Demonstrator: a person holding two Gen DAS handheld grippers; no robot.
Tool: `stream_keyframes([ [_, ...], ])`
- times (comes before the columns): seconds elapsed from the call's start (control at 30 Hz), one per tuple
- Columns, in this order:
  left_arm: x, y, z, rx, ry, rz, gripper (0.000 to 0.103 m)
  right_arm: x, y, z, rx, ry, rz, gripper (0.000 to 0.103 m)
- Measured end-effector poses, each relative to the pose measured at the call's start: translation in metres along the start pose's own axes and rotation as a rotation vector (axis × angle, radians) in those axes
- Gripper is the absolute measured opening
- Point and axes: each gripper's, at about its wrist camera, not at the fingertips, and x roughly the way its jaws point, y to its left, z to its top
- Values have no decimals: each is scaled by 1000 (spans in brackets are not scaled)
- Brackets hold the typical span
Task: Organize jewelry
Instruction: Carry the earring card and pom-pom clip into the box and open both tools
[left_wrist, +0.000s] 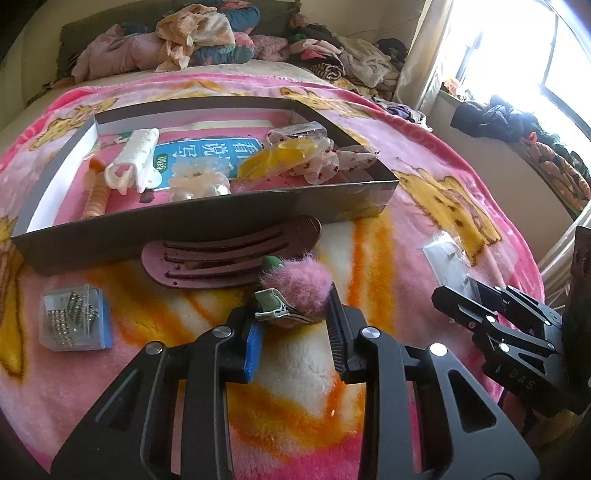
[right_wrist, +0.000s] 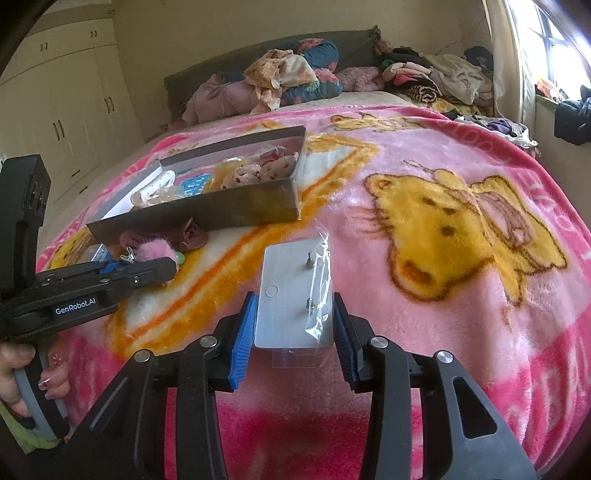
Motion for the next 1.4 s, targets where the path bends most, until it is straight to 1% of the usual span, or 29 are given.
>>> stream_keyframes([
  [0.27, -18, 7, 2, -7, -29, -8, 22, -6, 9, 3, -19, -7, 19, 38],
  [0.6, -45, 24, 14, -38, -101, 1, 22, -10, 32, 15, -56, -18, 51, 38],
  [0.93, -66, 53, 24, -85, -169, 45, 22, -3, 58, 40, -103, -28, 78, 38],
  [1.2, -73, 76, 27, -122, -199, 78, 22, 9, 72, 61, -129, -37, 85, 38],
  [1.4, -73, 91, 30, -144, -206, 98, 22, 19, 78, 75, -136, -44, 86, 38],
])
